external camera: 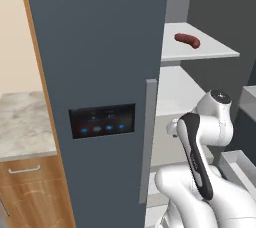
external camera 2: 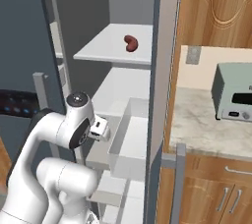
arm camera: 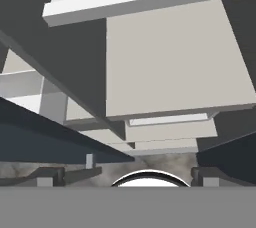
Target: Retrieve the sausage and cheese from the fridge and place them on the cutting board on the counter.
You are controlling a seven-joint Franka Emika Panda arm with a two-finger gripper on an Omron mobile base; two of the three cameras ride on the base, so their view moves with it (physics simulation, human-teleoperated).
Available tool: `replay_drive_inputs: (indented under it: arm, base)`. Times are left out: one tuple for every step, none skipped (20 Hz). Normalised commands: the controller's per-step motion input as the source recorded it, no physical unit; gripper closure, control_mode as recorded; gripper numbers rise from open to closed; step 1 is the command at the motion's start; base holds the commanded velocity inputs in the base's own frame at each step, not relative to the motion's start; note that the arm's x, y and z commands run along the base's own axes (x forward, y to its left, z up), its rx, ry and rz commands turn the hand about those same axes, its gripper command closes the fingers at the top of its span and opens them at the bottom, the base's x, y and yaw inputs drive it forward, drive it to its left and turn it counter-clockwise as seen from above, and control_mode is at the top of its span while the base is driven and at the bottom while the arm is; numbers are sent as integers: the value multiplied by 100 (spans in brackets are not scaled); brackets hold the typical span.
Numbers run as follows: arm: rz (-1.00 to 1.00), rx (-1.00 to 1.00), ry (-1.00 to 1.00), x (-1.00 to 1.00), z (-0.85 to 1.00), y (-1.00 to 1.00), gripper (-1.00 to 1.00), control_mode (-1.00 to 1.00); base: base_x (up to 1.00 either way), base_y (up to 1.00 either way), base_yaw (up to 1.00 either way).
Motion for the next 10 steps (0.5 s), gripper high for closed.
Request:
replay_drive_inputs:
  arm:
    - [0, 0, 0, 0, 0, 0, -100, 100]
    - [0, 0, 0, 0, 0, 0, -100, 100]
    - [0, 0, 0, 0, 0, 0, -100, 100]
    - [0, 0, 0, 0, 0, 0, -100, 100]
    - [0, 0, 0, 0, 0, 0, -100, 100]
    - [0, 0, 0, 0, 0, 0, -100, 100]
    - [0, 0, 0, 0, 0, 0, -100, 100]
    - [0, 0, 0, 0, 0, 0, -100, 100]
    - [0, 0, 0, 0, 0, 0, -100, 100]
    - [0, 0, 0, 0, 0, 0, -100, 100]
  base:
    - [21, 0, -44]
    - [10, 0, -27]
    - [0, 0, 0]
    - [0, 0, 0]
    - [0, 0, 0]
    - [0, 0, 0]
    - [0, 0, 0]
    - [0, 0, 0]
    - [0, 0, 0]
    - [0, 0, 0]
